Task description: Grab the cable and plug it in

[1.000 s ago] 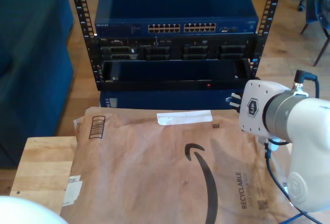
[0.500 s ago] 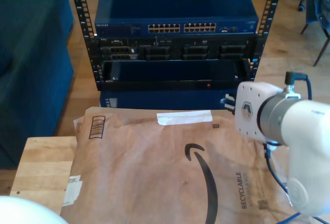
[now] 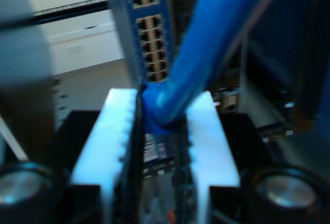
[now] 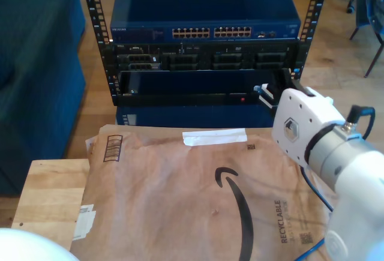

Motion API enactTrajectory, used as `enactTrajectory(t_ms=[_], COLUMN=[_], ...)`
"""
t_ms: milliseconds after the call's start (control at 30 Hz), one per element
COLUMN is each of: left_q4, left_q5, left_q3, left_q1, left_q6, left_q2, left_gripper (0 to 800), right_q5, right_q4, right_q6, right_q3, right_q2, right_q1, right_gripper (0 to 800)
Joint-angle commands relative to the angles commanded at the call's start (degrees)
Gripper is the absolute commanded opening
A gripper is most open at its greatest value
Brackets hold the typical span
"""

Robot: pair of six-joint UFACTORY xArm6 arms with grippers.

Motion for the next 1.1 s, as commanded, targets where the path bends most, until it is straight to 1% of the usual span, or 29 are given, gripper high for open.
enactTrajectory(t_ms=[67,133,233,367,433,467,533,600,633,667,733,833,933,1000,1100], left_q4=[0.0,0.0,0.0,0.0,0.0,0.0,0.0,0.0,0.0,0.0,0.0,0.0,0.0,0.0,0.0], left_q5=[0.0,-0.2,-0.2,-0.2,-0.2,-0.2,0.0,-0.2,-0.2,-0.2,-0.2,-0.2,0.0,0.0,0.0], left_q3=[0.1,0.1,0.1,0.1,0.1,0.1,0.1,0.1,0.1,0.1,0.1,0.1,0.1,0.1,0.1], left_q1=[0.1,0.1,0.1,0.1,0.1,0.1,0.1,0.1,0.1,0.1,0.1,0.1,0.1,0.1,0.1], left_q6=[0.0,0.0,-0.1,-0.1,-0.1,-0.1,-0.1,0.0,-0.1,-0.1,0.0,0.0,0.0,0.0,0.0], left_q2=[0.0,0.0,0.0,0.0,0.0,0.0,0.0,0.0,0.0,0.0,0.0,0.0,0.0,0.0,0.0], left_gripper=[800,800,800,800,800,800,800,800,800,800,800,800,800,800,800], right_q5=[-6.2,-9.8,-10.5,-10.5,-11.0,-11.9,-13.9,-16.1,-17.6,-19.1,-21.5,-22.5,-25.6,-28.5,-30.2], right_q4=[0.0,0.0,0.0,0.2,0.5,1.5,5.3,6.8,7.9,10.5,15.9,20.9,25.9,27.4,29.9], right_q6=[0.0,0.1,0.4,0.4,0.4,0.3,0.0,-0.9,-3.0,-5.5,-9.7,-12.0,-16.8,-18.0,-20.1], right_q3=[-0.8,-1.9,-4.4,-9.1,-9.7,-9.7,-9.7,-10.7,-11.6,-12.4,-14.8,-19.3,-23.4,-26.0,-29.0], right_q2=[4.3,7.6,11.2,13.7,14.5,14.6,15.5,18.9,20.7,22.5,26.1,31.1,35.3,38.6,41.0], right_q1=[-0.1,0.0,-0.2,-0.4,-0.4,-0.3,0.3,1.8,2.3,2.5,4.8,7.6,9.1,9.8,10.5], right_gripper=[0,0,0,0,0,0,0,0,0,0,0,0,0,0,0])
